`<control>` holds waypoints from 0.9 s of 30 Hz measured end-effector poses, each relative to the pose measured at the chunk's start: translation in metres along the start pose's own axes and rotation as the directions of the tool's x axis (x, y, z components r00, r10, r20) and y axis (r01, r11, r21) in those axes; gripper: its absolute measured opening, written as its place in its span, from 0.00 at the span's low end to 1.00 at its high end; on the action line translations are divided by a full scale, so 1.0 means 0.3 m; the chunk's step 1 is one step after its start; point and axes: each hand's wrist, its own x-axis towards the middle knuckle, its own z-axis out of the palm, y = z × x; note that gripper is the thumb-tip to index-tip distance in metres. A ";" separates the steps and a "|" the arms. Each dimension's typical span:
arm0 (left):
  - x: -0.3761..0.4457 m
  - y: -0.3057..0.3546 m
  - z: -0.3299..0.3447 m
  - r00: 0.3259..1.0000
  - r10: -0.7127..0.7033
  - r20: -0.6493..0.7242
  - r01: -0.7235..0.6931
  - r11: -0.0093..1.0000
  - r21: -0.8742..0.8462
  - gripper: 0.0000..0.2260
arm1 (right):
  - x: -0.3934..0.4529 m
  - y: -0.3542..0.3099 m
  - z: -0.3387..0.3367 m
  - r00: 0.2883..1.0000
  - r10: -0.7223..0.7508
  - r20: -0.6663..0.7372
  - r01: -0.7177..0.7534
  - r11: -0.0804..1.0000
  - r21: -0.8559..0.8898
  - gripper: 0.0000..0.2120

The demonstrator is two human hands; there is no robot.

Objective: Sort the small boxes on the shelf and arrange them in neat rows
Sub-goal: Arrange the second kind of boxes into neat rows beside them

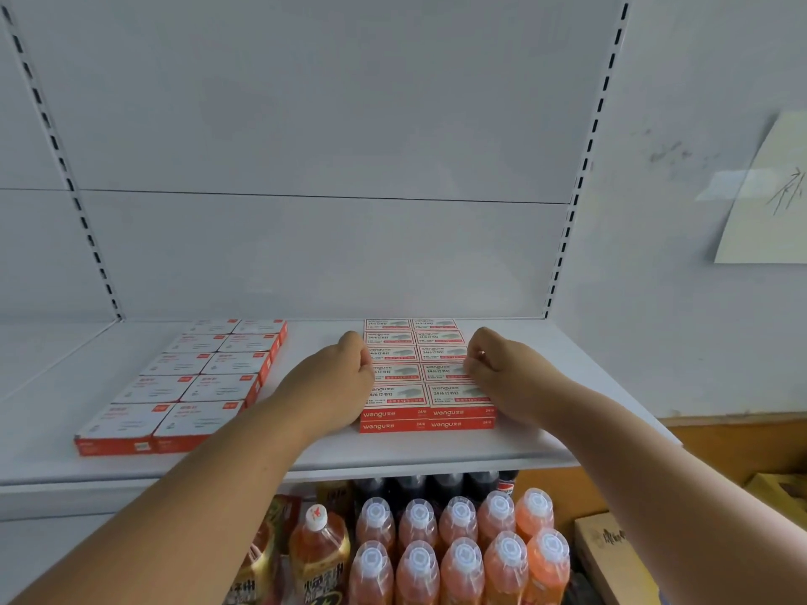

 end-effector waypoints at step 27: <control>0.128 0.027 -0.039 0.990 -0.137 -0.028 0.137 0.990 -0.018 0.08 | 0.214 0.044 -0.047 0.993 0.083 -0.080 -0.080 0.996 0.036 0.13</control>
